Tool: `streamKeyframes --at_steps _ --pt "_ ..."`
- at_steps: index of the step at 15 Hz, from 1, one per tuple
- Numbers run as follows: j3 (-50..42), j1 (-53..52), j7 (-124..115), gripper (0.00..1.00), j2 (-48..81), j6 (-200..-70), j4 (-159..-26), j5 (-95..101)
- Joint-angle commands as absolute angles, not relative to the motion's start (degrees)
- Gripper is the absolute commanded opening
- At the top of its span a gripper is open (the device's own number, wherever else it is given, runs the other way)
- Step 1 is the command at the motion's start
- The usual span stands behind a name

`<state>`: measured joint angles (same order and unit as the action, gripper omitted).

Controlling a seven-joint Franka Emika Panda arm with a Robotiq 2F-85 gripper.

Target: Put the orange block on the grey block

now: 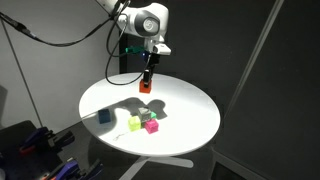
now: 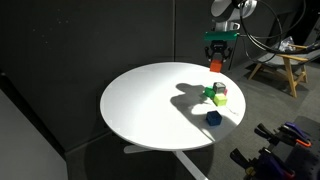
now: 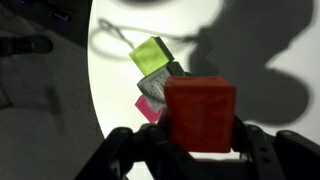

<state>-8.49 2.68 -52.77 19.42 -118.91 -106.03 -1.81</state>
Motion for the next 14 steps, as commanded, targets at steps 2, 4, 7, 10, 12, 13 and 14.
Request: streamKeyframes --at_steps 2,4,7,10,12,13,14 --pt "-9.0 3.7 -51.3 0.28 18.8 -117.4 -105.9 -2.3" --pt "-9.2 4.0 -50.8 0.28 18.8 -117.4 -106.2 -2.3" --pt "-9.4 4.3 -50.0 0.28 19.4 -117.6 -106.4 -2.4" --pt "-9.5 4.6 -49.6 0.28 20.4 -117.7 -106.2 -2.4" --pt "-9.6 4.6 -49.5 0.28 21.0 -117.8 -106.2 -2.3" --pt "-9.6 4.6 -49.5 0.28 21.4 -117.9 -106.3 -2.3" --pt "-9.6 4.6 -49.4 0.28 21.7 -118.0 -106.3 -2.3"
